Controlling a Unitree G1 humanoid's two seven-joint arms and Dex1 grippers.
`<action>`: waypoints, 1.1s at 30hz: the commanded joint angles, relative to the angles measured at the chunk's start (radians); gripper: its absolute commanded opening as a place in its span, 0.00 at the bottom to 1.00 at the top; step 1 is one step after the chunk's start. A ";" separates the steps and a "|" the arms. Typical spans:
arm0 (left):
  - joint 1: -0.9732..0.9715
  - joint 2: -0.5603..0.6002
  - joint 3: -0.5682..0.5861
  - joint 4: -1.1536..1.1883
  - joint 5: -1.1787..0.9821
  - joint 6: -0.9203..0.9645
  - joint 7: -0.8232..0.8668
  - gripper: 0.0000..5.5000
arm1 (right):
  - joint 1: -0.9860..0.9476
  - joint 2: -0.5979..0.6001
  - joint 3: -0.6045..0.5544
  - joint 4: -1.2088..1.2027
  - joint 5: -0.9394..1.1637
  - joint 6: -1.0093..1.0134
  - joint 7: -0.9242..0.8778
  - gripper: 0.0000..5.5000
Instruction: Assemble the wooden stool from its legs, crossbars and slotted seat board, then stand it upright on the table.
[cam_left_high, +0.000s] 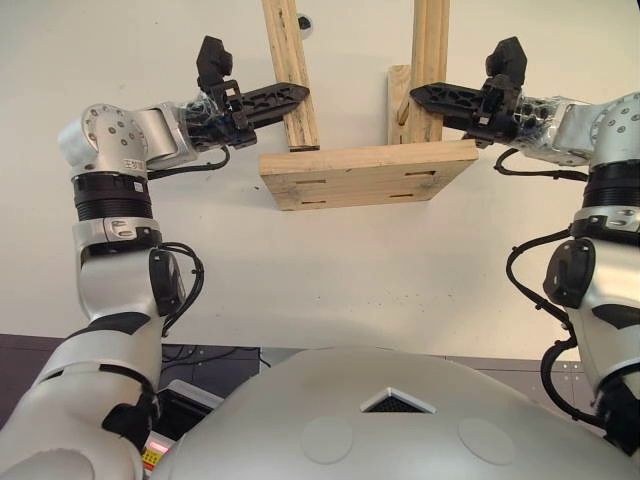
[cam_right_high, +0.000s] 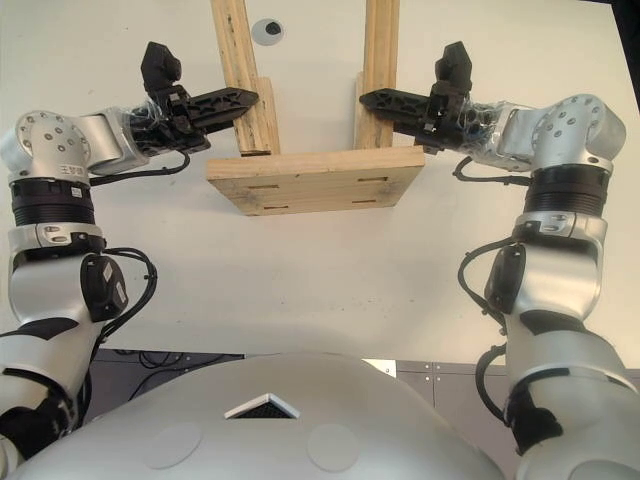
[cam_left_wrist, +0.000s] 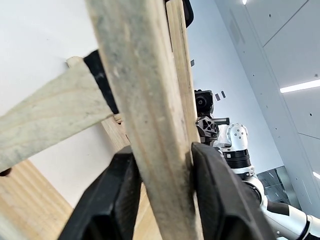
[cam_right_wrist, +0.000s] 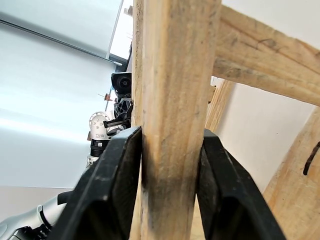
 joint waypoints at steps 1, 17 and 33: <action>0.011 -0.002 -0.019 -0.032 0.008 0.020 0.012 0.23 | 0.005 -0.007 0.015 -0.007 -0.030 0.000 -0.022 0.25; 0.107 0.033 -0.087 -0.105 0.018 0.052 0.018 0.22 | 0.009 -0.006 -0.011 -0.017 -0.028 -0.011 -0.028 0.49; 0.104 0.054 -0.096 -0.085 0.021 -0.042 -0.008 0.43 | 0.000 -0.019 -0.047 -0.022 -0.015 -0.001 0.008 0.98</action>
